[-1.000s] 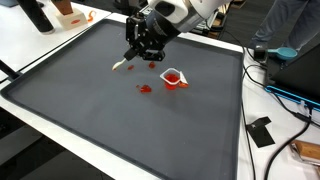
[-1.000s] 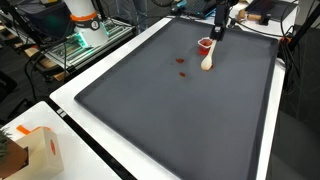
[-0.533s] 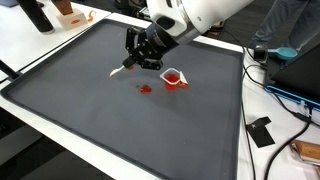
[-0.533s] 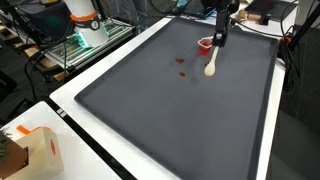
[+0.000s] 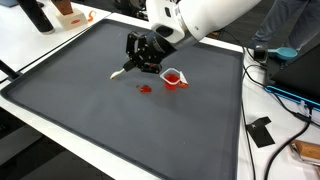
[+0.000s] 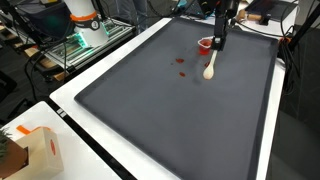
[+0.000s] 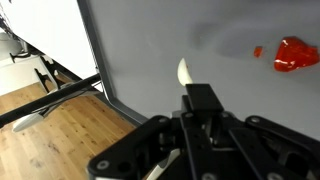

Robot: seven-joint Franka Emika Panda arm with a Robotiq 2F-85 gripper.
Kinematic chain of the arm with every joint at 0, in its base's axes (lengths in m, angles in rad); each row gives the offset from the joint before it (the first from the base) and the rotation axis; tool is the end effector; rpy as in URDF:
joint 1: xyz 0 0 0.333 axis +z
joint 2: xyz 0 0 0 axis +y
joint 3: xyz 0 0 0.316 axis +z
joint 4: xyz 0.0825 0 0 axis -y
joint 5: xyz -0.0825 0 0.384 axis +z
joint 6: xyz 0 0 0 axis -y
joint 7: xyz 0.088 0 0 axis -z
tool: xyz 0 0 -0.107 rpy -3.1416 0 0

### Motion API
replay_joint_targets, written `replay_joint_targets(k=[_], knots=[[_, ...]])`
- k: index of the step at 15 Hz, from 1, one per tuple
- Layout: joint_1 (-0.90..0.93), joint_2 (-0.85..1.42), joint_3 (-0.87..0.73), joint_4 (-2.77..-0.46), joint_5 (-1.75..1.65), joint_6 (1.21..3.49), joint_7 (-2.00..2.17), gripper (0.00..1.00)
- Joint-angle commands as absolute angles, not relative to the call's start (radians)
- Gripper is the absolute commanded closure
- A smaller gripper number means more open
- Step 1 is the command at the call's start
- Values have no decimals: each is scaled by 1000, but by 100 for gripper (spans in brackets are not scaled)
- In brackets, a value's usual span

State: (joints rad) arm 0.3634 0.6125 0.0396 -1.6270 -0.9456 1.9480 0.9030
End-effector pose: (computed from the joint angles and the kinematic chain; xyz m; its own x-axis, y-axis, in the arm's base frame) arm 0.6408 0.2105 0.2639 0.9653 0.0997 0.2414 -0.1020 -0.7070 0.6998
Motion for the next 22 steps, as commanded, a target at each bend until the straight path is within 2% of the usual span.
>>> replay_joint_targets(k=[1, 14, 22], knots=[[338, 614, 56, -1628, -938, 1980, 889, 97], [250, 514, 56, -1695, -864, 2120, 844, 97], [187, 415, 51, -1759, -705, 2276, 735, 97]])
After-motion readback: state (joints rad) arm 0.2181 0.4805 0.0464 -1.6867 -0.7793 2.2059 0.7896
